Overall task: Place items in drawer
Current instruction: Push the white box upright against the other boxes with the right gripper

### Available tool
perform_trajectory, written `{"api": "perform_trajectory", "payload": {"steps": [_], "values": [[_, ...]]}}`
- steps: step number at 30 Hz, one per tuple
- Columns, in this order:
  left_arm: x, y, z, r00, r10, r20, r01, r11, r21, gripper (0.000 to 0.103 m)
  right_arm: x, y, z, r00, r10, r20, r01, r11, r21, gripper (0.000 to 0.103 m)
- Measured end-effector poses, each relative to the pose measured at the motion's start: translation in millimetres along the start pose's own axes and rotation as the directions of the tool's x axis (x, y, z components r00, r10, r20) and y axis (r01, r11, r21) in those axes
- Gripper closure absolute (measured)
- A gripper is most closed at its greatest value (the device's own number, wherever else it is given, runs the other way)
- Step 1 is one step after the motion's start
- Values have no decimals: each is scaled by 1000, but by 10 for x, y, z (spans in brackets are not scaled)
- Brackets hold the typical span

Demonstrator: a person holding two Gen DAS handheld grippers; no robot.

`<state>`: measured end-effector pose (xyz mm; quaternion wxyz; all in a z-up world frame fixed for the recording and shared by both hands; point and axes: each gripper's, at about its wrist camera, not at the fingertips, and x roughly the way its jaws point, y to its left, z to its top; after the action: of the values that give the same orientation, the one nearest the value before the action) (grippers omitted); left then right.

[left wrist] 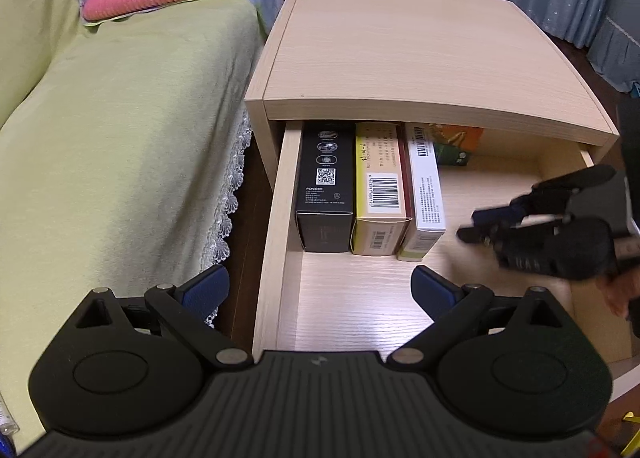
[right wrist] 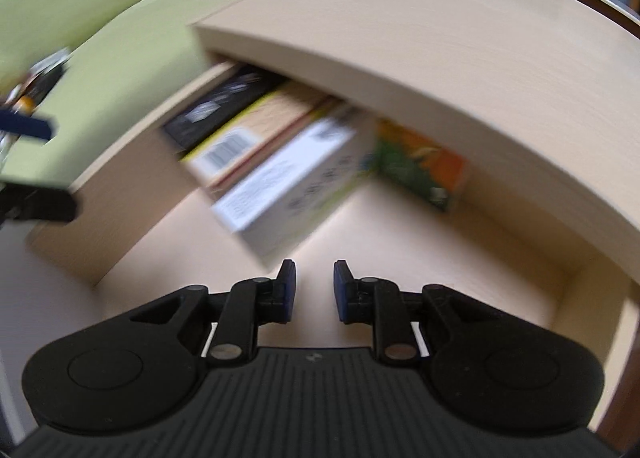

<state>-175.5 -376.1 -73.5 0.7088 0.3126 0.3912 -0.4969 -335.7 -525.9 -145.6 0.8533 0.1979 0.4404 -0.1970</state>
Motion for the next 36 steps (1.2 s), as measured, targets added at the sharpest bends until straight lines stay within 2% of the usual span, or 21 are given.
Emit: {"api": "perform_trajectory", "payload": {"steps": [6,13,16,19,23,26,30,32,36], "values": [[-7,32,1,999,-37,2,37,999,12,5,140,243,29,1000,14,0,-14,999,-53,85],[19,79,-10,999,-41,-4,41,999,10,5,159,242,18,999,-21,-24,19,997,-75,86],[16,111,-13,999,-40,-4,40,999,4,5,61,113,-17,1000,7,-14,-8,999,-38,86],[5,141,-7,999,-41,0,41,999,-5,5,38,-45,-15,998,-62,21,61,998,32,86],[-9,144,-2,999,-37,2,37,999,-6,5,262,-212,65,982,-183,48,177,979,102,88],[-31,136,-5,999,-34,5,34,999,-5,5,479,-251,140,972,-222,73,211,969,131,89],[-61,143,-15,1000,-29,9,29,1000,-2,5,604,-243,206,973,-205,110,185,968,168,90],[-58,146,-16,1000,-27,8,27,1000,-4,5,630,-212,216,972,-203,121,182,970,163,97],[-57,145,-18,1000,-30,7,30,1000,-7,5,650,-215,202,971,-200,129,177,969,172,97]]}}
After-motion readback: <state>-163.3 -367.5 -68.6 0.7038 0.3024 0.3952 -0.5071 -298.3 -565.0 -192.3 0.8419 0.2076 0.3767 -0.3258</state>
